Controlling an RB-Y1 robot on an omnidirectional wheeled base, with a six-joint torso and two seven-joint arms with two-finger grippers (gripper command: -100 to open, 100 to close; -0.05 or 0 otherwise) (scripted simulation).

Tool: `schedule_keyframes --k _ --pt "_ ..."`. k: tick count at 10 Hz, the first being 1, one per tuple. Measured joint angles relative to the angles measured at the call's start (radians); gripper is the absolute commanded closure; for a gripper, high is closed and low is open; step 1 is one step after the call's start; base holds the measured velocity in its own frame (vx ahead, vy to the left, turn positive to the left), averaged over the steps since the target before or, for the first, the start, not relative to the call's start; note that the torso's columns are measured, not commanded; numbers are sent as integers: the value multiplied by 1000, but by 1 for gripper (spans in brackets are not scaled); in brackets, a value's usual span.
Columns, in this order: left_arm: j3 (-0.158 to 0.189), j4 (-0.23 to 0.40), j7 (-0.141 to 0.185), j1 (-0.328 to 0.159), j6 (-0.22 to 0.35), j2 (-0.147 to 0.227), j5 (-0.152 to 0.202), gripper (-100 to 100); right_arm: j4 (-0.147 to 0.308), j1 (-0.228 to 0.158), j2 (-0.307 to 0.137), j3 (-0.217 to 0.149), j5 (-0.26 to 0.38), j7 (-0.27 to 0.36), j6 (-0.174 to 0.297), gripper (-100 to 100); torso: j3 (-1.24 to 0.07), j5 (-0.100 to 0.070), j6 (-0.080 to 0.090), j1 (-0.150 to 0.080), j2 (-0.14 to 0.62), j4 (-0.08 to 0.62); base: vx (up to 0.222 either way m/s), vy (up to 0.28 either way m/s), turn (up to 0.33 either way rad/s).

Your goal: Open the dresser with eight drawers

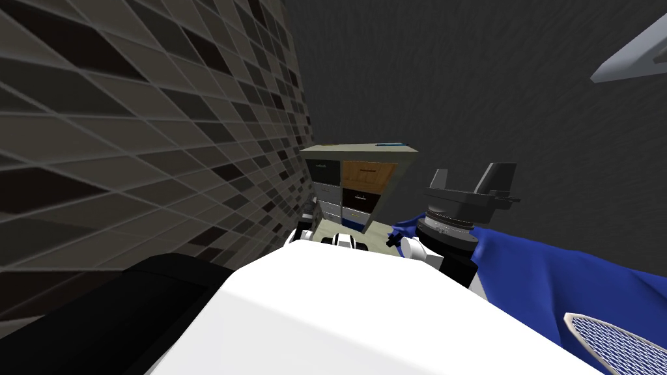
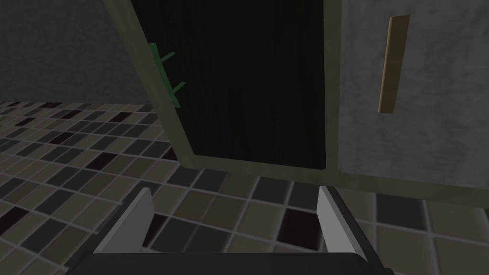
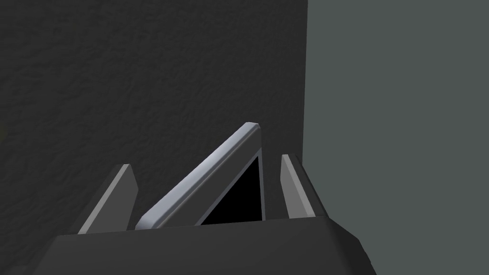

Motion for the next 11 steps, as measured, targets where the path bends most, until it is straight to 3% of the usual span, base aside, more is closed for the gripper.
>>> schedule_keyframes --k 6,11 --pt "-19 143 15 -27 -28 -12 -5 -100 0 0 0 0 0 0 0 0 0 0 0 0 0 0 83 2 -56" --pt "-33 265 25 -62 -47 -56 -10 -100 0 0 0 0 0 0 0 0 1 0 0 0 1 0 77 2 -49"
